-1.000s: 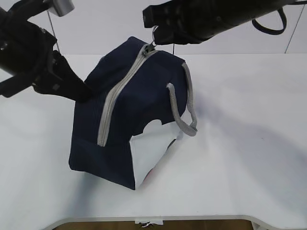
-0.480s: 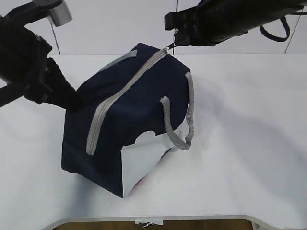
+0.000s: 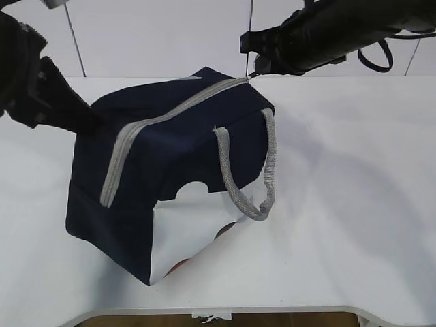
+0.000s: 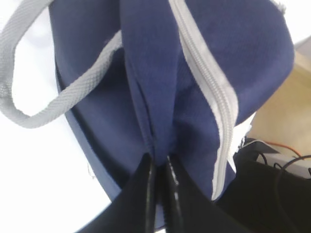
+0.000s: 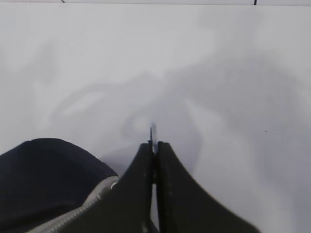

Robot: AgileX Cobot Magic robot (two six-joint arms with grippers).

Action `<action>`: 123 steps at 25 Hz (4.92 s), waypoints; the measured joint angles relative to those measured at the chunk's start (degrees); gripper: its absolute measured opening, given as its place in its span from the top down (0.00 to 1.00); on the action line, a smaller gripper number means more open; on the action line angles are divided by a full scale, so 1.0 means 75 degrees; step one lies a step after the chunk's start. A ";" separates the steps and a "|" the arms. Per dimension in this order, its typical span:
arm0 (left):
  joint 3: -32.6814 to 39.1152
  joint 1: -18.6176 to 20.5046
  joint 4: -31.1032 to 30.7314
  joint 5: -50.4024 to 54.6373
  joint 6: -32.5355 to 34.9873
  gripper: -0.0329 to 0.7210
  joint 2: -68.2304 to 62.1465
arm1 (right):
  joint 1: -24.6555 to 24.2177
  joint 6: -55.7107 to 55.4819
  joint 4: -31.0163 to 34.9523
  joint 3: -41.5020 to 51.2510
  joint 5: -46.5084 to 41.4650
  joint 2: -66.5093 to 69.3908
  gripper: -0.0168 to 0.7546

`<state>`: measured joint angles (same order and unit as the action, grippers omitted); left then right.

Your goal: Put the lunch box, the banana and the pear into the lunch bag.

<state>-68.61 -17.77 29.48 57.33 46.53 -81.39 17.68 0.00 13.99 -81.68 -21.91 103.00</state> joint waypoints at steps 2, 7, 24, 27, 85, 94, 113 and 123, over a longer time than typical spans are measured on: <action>0.0000 0.0031 0.0057 -0.0034 -0.0017 0.96 0.0000 | -0.0038 0.0000 0.0048 -0.0115 -0.0089 0.0061 0.98; 0.0000 0.0031 0.0373 -0.0118 -0.0017 0.96 0.0000 | -0.0113 0.0000 0.0230 -0.0537 -0.0844 0.0131 0.98; 0.0014 0.0049 0.2836 -0.0446 -0.0017 0.44 -0.0348 | -0.0173 0.0545 0.2086 -0.1726 -0.2834 0.0131 0.98; -0.0052 0.0049 0.3097 -0.0579 -0.0017 0.43 -0.0530 | -0.0186 0.0596 0.2188 -0.1726 -0.2852 0.0131 0.98; -0.3972 -0.0359 0.1629 0.1661 -0.0050 0.96 -0.2845 | -0.0271 0.0697 0.1505 -0.1999 -0.3222 0.1471 0.98; -0.3972 -0.0359 0.1629 0.1661 -0.0050 0.96 -0.2845 | -0.0282 0.0689 0.1505 -0.2107 -0.3299 0.1488 0.98; -0.4049 -0.0395 0.1821 0.1627 -0.0050 0.96 -0.3599 | -0.0300 0.0865 0.1457 -0.2343 -0.3595 0.1491 0.88; -0.4062 -0.0395 0.1821 0.1611 -0.0050 0.96 -0.3599 | -0.0300 0.0902 0.1194 -0.2593 -0.3825 0.1491 0.40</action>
<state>-99.08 -20.74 43.14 69.41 46.15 -108.38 15.43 6.76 22.94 -101.13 -50.59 114.19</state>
